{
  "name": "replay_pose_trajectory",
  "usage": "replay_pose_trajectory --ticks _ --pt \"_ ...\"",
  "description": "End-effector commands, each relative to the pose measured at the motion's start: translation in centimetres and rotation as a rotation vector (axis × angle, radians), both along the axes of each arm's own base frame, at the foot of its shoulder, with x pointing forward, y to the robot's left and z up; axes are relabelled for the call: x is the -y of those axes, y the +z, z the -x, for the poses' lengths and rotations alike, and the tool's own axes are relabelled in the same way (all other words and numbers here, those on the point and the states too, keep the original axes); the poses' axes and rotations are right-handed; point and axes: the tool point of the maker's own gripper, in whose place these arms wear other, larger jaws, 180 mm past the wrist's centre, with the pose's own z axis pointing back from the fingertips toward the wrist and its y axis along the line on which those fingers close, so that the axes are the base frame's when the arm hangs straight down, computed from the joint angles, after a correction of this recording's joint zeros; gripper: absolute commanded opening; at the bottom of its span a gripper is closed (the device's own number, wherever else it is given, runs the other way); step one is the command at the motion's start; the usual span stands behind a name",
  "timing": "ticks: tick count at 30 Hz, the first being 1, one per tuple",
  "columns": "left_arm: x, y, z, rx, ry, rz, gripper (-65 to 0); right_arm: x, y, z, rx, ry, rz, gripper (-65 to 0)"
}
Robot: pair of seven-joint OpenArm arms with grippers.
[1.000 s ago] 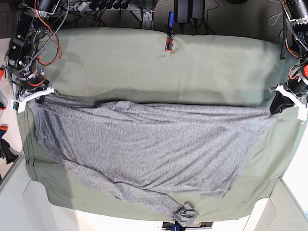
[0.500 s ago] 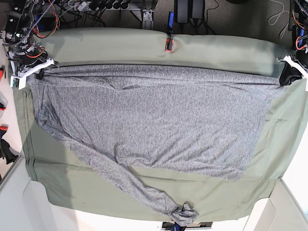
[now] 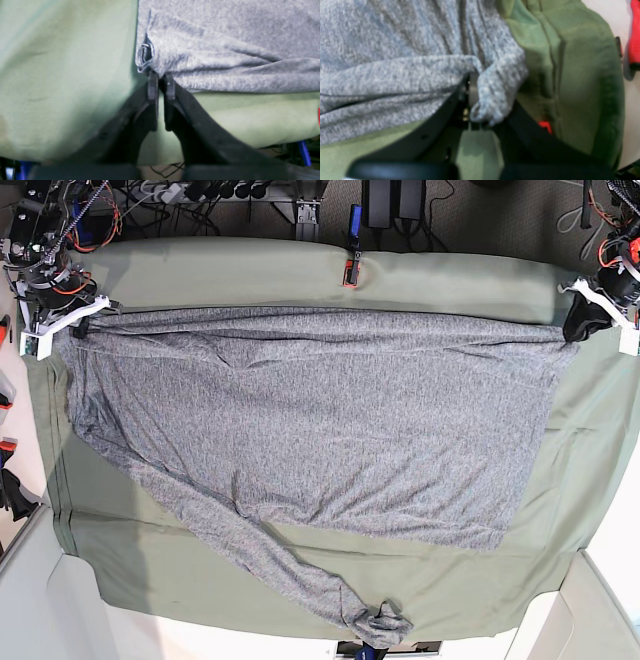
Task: Fold the T-shirt properly
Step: 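Pull the grasped edge with both grippers back across the shirt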
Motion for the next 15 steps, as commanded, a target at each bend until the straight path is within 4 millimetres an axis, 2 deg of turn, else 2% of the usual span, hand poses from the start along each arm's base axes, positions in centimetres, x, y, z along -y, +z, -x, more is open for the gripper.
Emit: replay_pose_trajectory --ticks 1,4,6,10,15 --pt "-0.5 1.1 -0.4 0.035 -0.013 -0.016 -55.9 0.9 1.1 -0.5 0.03 -0.007 0.035 -62.4" --pt "-0.3 1.0 0.1 0.029 -0.013 0.0 -51.1 0.9 1.1 -0.5 0.027 -0.008 0.035 -49.0" --pt "-0.2 0.8 0.5 0.022 -0.013 0.008 -51.1 0.9 1.1 -0.5 0.03 -0.009 0.028 -44.3" --pt "-0.2 0.6 0.9 0.011 -0.013 0.009 -50.9 0.9 1.0 -0.4 0.027 -0.009 0.028 -43.0" --pt "-0.4 1.5 0.4 0.031 -0.023 0.009 -34.8 1.1 1.8 -0.7 0.046 -0.018 0.038 -43.0"
